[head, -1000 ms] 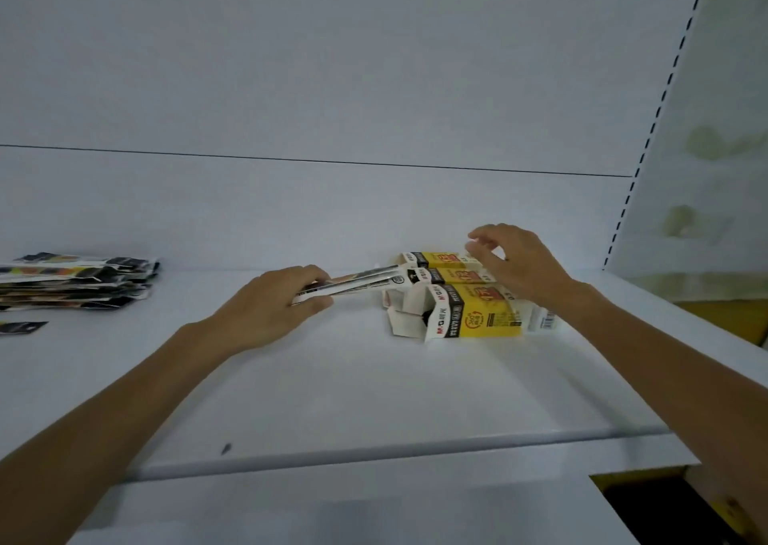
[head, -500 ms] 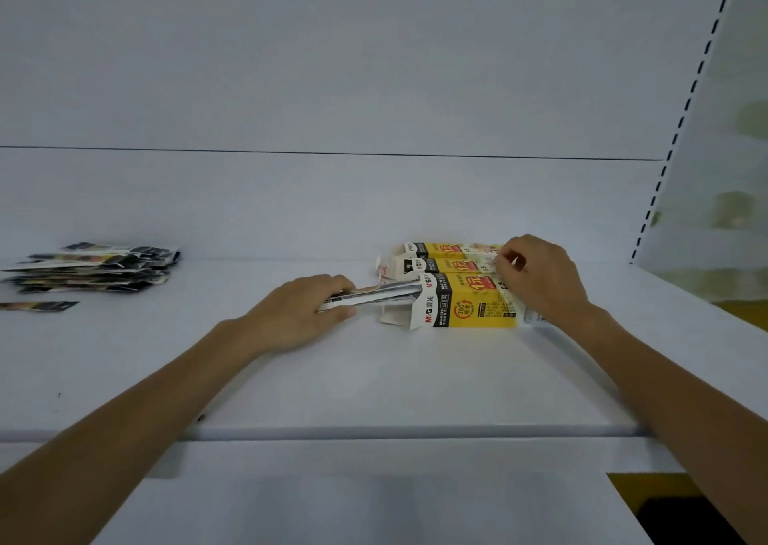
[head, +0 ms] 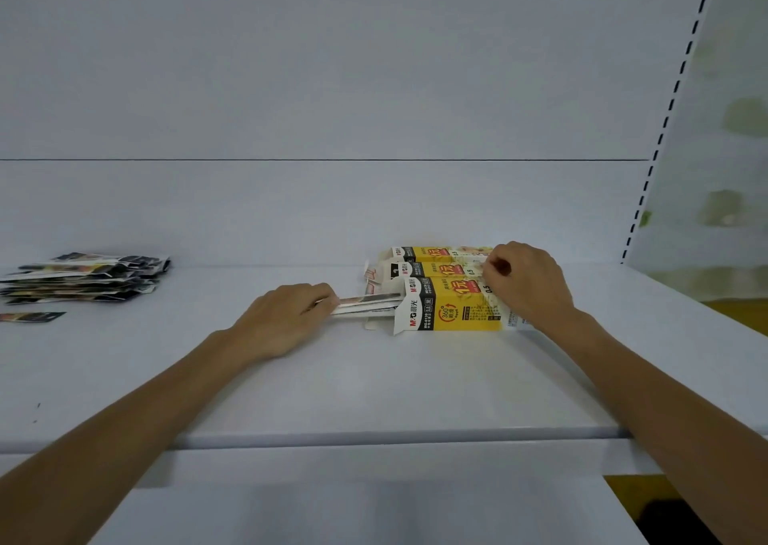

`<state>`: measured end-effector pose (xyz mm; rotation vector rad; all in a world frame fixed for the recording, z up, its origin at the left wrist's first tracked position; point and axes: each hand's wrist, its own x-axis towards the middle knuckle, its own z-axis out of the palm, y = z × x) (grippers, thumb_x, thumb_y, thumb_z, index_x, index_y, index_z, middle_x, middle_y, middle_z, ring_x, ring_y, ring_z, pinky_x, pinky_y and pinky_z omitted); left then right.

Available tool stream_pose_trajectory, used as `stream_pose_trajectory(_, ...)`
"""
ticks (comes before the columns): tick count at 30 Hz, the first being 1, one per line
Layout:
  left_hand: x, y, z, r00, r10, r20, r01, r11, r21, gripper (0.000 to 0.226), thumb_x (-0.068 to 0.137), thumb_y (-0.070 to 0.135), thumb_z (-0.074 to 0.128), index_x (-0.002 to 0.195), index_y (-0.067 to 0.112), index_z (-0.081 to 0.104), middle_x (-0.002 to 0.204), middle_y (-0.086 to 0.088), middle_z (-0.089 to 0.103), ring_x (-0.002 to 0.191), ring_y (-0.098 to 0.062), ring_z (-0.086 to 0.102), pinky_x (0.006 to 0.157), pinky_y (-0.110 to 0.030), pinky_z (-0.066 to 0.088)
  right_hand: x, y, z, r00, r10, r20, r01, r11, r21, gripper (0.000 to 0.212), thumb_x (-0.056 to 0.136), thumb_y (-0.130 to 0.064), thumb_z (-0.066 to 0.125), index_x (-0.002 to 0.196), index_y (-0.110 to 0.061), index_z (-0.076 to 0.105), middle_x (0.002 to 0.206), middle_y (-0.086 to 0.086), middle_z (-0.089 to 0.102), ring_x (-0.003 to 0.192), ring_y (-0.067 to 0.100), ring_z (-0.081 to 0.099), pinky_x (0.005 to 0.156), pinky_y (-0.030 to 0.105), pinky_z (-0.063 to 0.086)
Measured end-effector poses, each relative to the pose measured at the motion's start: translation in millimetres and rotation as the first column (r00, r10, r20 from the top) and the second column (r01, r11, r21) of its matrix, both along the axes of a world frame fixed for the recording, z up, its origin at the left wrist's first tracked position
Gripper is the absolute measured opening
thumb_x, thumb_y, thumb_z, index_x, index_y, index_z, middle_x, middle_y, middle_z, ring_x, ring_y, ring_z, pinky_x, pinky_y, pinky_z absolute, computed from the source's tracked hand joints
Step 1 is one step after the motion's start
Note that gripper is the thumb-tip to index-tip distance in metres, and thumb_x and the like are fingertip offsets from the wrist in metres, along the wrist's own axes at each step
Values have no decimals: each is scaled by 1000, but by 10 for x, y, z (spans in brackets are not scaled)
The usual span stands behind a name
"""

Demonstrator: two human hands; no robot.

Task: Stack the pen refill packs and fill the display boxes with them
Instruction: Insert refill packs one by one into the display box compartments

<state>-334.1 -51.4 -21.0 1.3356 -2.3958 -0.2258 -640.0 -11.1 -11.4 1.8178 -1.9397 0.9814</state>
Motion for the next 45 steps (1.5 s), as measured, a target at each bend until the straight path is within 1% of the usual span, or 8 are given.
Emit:
stream_pose_trajectory(5,-106,43,32,983,-50,-176,63,996,70,22,97,36,38,87,31,56,84,-1,59,71,-13,46,63,-26,32,12,-2,-5,1000,2,-3,-2,1000,-14,18,88,-17,52,79,-5,63,79,6,63,70,20,53,58,26,33)
stream_pose_trajectory(11,-578,50,129,954,-80,-289,145,967,210,31,96,16,35,117,27,56,116,3,57,107,-15,52,87,-28,39,31,-2,16,1000,-17,-23,17,1000,-12,22,88,-19,51,77,-3,62,77,7,63,70,23,56,53,27,34)
stream_pose_trajectory(14,-807,76,151,949,-139,-282,211,947,243,39,93,19,48,131,21,42,117,-1,55,103,-14,53,83,-24,40,42,67,74,998,-61,-23,62,998,20,33,91,-32,49,75,-7,61,77,4,61,73,22,53,54,26,33)
stream_pose_trajectory(19,-532,58,146,994,56,-91,-75,972,-224,33,87,36,55,117,21,51,116,3,55,105,-17,52,86,-32,38,-149,292,6,993,-117,-32,119,992,48,55,85,-56,45,116,-12,57,127,8,47,117,27,42,85,43,44)
stream_pose_trajectory(25,-336,154,80,997,74,-32,-70,990,124,32,83,39,59,111,29,46,99,4,61,87,-18,57,74,-32,46,-48,107,-67,924,-118,365,27,969,245,59,92,-46,44,136,-8,36,146,14,23,133,31,24,105,41,27)
stream_pose_trajectory(33,-399,121,79,837,100,-538,-15,987,160,23,82,7,60,101,18,54,100,3,63,73,-8,60,52,-4,42,-90,83,-132,922,-18,387,-18,996,91,48,94,-36,44,131,-7,41,142,10,30,129,24,31,101,36,32)
stream_pose_trajectory(39,-489,68,39,911,-6,-412,23,999,36,18,80,17,71,70,27,60,73,12,67,65,9,58,59,-2,35,-162,102,-151,894,-82,440,59,996,65,40,94,-36,43,122,-8,48,135,10,37,125,22,33,93,36,33)
stream_pose_trajectory(45,-661,6,20,920,296,-257,-305,952,4,35,76,53,65,71,19,59,78,6,62,77,-17,57,62,-28,38,-208,94,-163,882,-105,460,69,993,94,40,93,-41,41,116,-9,50,124,9,42,110,24,45,90,40,39)
